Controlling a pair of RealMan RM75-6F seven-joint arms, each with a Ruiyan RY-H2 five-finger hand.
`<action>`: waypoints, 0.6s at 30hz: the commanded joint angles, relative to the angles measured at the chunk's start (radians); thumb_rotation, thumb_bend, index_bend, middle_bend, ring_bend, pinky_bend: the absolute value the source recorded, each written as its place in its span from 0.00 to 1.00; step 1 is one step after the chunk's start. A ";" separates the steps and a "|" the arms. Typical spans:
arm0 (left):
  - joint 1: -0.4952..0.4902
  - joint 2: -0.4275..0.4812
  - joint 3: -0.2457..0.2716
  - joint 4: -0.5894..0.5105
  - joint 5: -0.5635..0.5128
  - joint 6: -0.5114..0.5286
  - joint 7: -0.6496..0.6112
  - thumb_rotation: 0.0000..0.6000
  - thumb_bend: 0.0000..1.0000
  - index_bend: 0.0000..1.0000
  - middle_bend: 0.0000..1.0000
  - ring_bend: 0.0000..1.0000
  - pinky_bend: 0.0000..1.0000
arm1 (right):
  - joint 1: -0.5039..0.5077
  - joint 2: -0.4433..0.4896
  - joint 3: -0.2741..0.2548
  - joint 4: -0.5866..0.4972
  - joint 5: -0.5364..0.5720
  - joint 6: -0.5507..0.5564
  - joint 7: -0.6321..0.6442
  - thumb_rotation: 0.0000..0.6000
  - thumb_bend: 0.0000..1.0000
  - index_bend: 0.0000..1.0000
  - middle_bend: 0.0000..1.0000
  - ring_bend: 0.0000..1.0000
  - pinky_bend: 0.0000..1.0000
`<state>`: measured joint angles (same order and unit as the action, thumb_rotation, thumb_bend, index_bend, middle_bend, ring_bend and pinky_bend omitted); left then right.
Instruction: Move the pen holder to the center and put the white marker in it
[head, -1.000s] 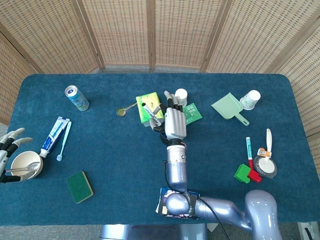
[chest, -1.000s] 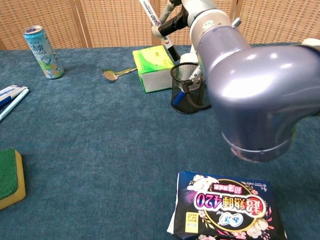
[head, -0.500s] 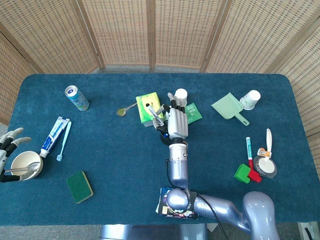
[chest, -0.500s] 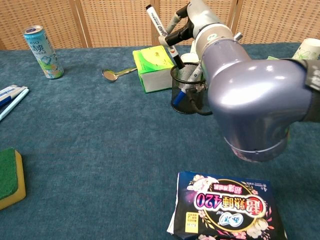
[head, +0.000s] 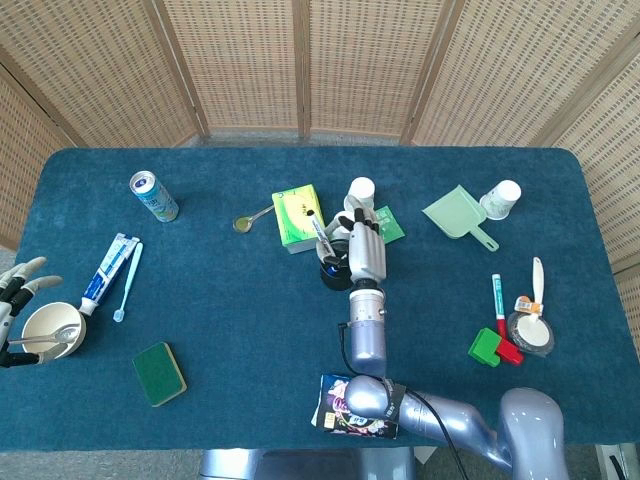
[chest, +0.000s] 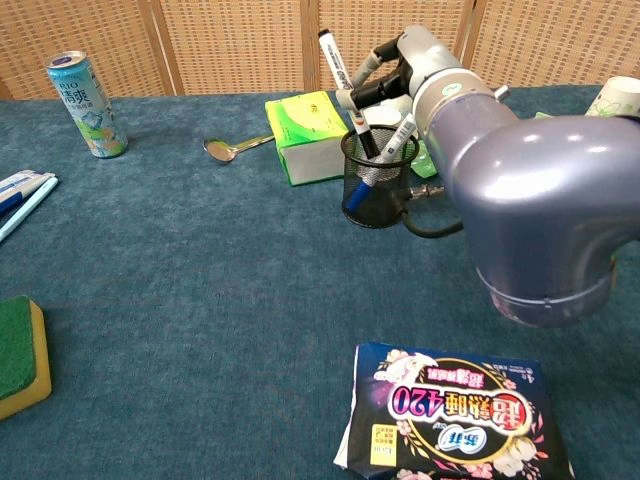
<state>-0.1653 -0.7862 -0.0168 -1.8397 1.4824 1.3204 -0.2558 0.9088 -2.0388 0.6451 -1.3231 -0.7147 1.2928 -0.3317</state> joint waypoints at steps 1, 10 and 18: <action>0.000 0.000 0.000 0.001 0.003 0.001 -0.003 1.00 0.07 0.20 0.00 0.00 0.10 | -0.014 0.010 -0.020 -0.003 -0.017 -0.010 0.015 1.00 0.46 0.44 0.00 0.00 0.00; 0.003 0.001 0.002 -0.001 0.007 0.005 0.001 1.00 0.07 0.20 0.00 0.00 0.10 | -0.053 0.047 -0.055 -0.037 -0.075 -0.018 0.065 1.00 0.45 0.25 0.00 0.00 0.00; 0.003 0.000 0.002 -0.002 0.014 0.008 0.002 1.00 0.07 0.20 0.00 0.00 0.10 | -0.115 0.127 -0.117 -0.176 -0.190 0.022 0.092 1.00 0.44 0.25 0.00 0.00 0.00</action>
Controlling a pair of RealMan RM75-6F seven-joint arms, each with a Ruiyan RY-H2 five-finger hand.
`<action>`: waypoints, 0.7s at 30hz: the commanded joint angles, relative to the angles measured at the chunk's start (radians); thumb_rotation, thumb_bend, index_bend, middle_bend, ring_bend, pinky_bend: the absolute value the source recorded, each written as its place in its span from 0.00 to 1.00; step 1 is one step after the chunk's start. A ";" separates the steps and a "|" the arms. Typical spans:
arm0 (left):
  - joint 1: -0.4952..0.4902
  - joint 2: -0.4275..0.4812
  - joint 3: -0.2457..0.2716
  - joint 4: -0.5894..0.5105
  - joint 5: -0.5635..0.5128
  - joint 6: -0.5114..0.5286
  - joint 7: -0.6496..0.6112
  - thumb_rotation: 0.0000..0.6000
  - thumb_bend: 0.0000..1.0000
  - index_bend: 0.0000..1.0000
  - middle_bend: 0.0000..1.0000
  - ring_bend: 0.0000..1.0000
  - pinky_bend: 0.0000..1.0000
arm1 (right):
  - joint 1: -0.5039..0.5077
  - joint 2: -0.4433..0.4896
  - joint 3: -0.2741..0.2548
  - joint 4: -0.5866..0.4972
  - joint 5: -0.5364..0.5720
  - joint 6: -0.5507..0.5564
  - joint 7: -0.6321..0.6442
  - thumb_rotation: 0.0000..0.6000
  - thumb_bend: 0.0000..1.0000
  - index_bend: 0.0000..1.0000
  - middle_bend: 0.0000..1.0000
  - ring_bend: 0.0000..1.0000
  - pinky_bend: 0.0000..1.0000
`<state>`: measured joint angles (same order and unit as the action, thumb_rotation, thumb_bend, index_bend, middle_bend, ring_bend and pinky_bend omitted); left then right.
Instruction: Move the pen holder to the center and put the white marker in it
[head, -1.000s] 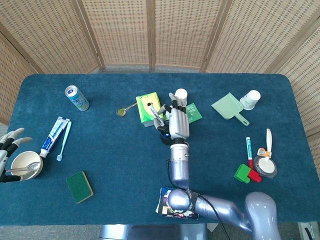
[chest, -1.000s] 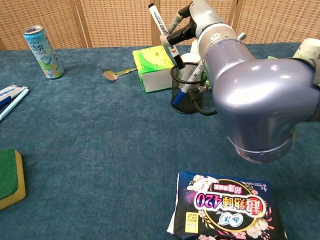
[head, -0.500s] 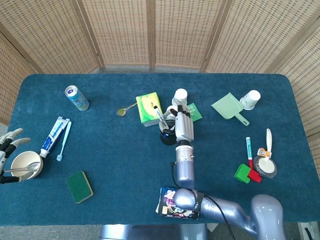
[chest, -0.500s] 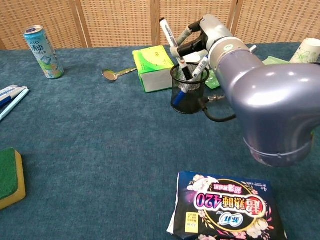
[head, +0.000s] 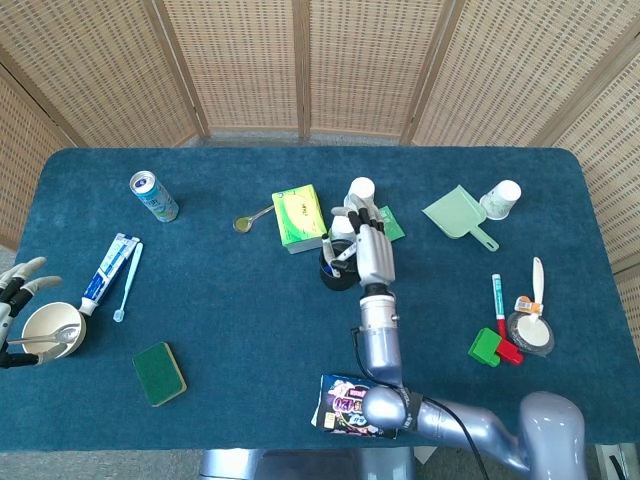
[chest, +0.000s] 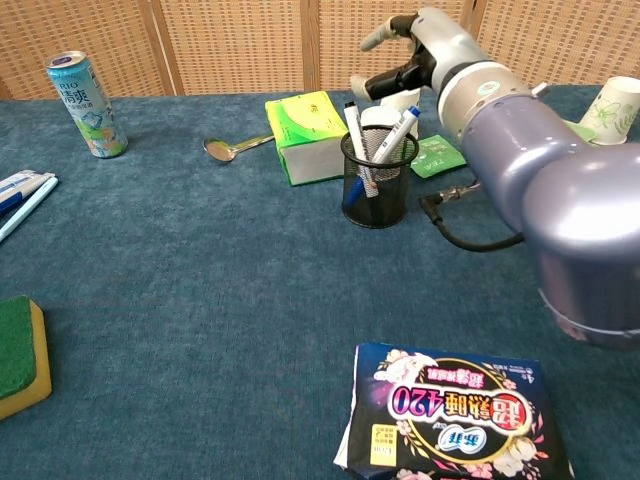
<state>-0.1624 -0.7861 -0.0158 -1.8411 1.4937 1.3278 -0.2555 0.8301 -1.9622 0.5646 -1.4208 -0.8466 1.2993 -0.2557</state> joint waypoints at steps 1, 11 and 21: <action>0.001 -0.001 0.002 -0.001 0.007 0.002 0.004 1.00 0.07 0.20 0.00 0.00 0.10 | -0.055 0.085 -0.061 -0.116 -0.092 0.010 0.025 1.00 0.42 0.25 0.00 0.00 0.00; 0.017 0.003 0.013 -0.002 0.041 0.035 0.000 1.00 0.07 0.20 0.00 0.00 0.10 | -0.208 0.423 -0.223 -0.337 -0.337 -0.016 0.078 1.00 0.34 0.26 0.00 0.00 0.07; 0.049 -0.006 0.023 -0.002 0.055 0.086 0.033 1.00 0.07 0.20 0.00 0.00 0.10 | -0.459 0.682 -0.411 -0.294 -0.603 0.252 -0.024 1.00 0.05 0.15 0.00 0.00 0.01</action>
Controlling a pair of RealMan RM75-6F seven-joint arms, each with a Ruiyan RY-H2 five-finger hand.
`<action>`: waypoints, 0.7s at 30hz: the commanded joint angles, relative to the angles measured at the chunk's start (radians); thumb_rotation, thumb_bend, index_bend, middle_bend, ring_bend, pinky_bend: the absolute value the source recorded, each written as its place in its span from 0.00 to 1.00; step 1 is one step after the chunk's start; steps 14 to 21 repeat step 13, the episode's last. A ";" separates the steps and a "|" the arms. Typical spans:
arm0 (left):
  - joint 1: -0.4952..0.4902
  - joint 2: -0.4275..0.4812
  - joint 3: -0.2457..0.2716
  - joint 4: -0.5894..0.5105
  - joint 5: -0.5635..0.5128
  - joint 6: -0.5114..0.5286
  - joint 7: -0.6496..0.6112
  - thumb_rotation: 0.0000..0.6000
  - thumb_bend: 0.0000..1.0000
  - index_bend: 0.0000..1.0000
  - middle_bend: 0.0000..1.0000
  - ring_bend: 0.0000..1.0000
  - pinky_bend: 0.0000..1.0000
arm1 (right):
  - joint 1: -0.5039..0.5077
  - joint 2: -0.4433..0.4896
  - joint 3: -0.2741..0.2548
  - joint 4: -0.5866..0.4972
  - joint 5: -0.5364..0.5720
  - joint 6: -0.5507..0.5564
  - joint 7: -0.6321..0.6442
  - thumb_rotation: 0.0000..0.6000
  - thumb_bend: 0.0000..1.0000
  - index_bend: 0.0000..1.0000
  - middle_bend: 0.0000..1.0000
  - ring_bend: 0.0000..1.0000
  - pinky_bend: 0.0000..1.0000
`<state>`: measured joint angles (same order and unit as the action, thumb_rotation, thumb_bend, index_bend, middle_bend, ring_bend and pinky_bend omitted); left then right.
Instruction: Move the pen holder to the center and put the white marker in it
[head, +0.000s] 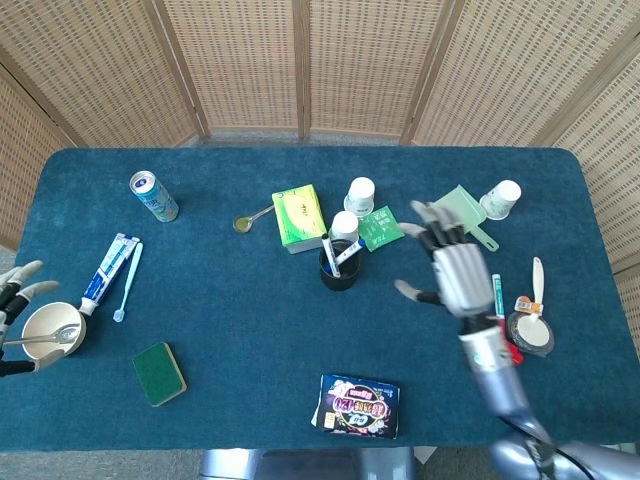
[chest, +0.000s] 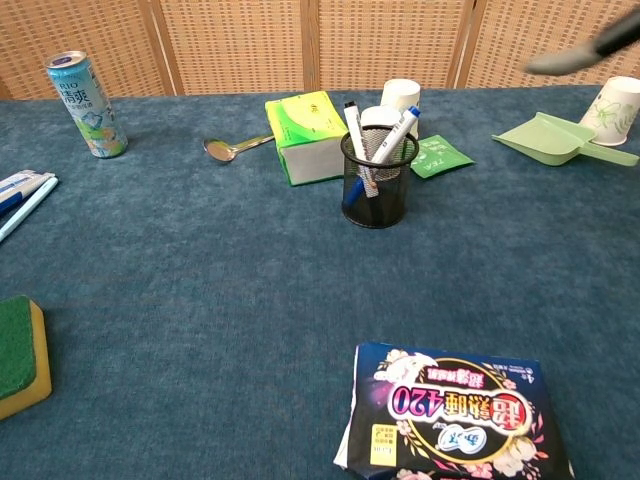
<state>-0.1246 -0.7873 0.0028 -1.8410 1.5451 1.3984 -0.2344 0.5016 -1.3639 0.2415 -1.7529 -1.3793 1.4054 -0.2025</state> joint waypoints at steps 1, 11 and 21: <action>0.015 -0.007 0.004 -0.003 0.005 0.023 0.016 1.00 0.07 0.20 0.00 0.00 0.10 | -0.145 0.092 -0.094 0.043 -0.070 0.157 -0.081 1.00 0.02 0.12 0.00 0.00 0.00; 0.055 -0.058 0.008 -0.004 0.026 0.098 0.091 1.00 0.07 0.20 0.00 0.00 0.10 | -0.289 0.146 -0.158 0.128 -0.086 0.262 -0.019 1.00 0.00 0.12 0.00 0.00 0.00; 0.065 -0.070 0.013 0.003 0.032 0.110 0.096 1.00 0.07 0.19 0.00 0.00 0.10 | -0.319 0.154 -0.172 0.137 -0.095 0.287 -0.004 1.00 0.00 0.13 0.00 0.00 0.00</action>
